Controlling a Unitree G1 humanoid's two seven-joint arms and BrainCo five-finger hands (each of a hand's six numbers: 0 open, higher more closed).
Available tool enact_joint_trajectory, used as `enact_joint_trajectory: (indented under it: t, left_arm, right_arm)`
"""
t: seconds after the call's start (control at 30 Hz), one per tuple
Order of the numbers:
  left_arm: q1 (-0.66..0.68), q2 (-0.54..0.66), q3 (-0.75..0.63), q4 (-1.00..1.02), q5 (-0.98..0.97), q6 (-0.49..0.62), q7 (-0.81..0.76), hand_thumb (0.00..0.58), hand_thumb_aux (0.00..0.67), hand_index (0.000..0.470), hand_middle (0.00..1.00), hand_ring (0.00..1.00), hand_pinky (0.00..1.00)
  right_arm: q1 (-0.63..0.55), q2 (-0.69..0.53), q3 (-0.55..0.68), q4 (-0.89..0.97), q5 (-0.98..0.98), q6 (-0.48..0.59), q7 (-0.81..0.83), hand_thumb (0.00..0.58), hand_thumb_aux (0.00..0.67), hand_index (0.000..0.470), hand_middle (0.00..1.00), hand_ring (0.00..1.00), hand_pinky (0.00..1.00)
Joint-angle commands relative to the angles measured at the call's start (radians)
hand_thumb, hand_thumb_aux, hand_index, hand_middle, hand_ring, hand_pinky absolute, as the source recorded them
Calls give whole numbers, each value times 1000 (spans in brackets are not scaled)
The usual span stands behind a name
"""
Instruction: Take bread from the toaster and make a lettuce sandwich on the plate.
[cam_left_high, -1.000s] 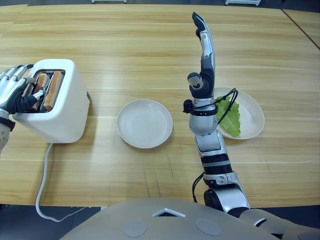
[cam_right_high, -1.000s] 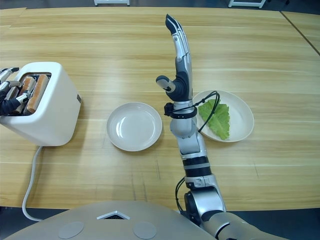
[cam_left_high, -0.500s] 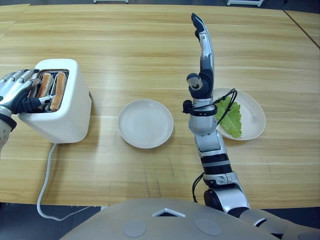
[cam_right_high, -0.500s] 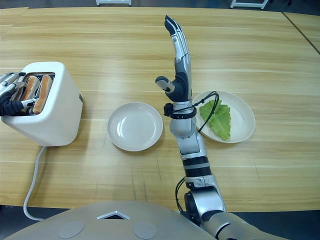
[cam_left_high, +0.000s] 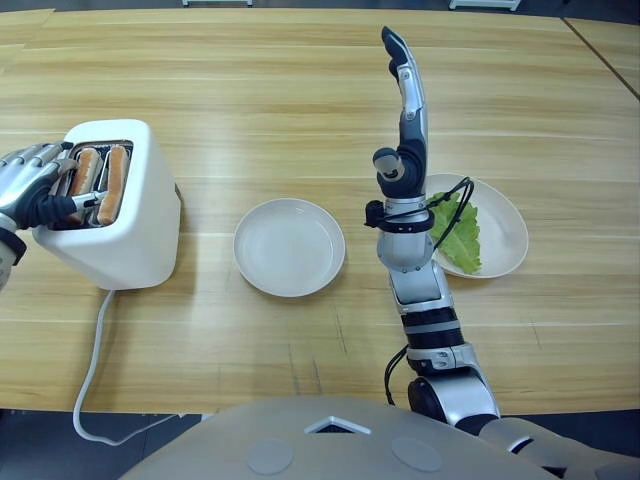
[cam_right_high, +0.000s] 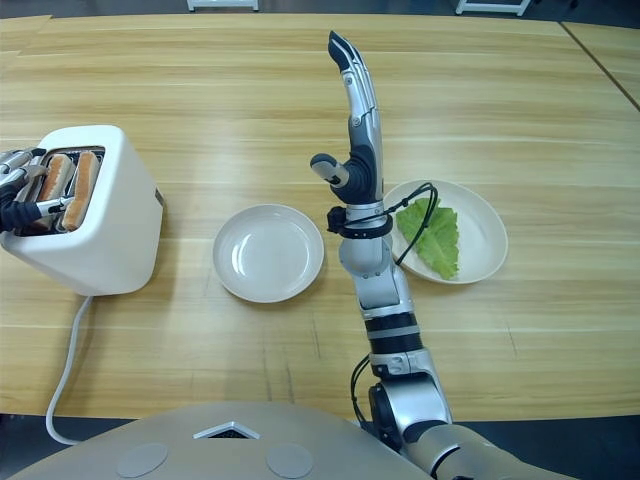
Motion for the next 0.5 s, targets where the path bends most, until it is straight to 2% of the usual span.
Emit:
enact_joint_trajectory:
  t: [0.03, 0.3, 0.5]
  left_arm:
    - [29, -1, 10, -33, 1, 18, -48, 0, 0, 0, 0, 0, 0]
    - [15, -2, 38, -76, 18, 40, -51, 0, 0, 0, 0, 0, 0]
    - [-21, 20, 49, -76, 101, 32, 25, 0, 0, 0, 0, 0, 0]
  right_arm:
    - [-5, 2, 6, 6, 0, -1, 3, 0, 0, 0, 0, 0, 0]
    - [-6, 2, 8, 8, 3, -4, 5, 0, 0, 0, 0, 0, 0]
    - [-5, 1, 7, 8, 5, -9, 4, 0, 0, 0, 0, 0, 0]
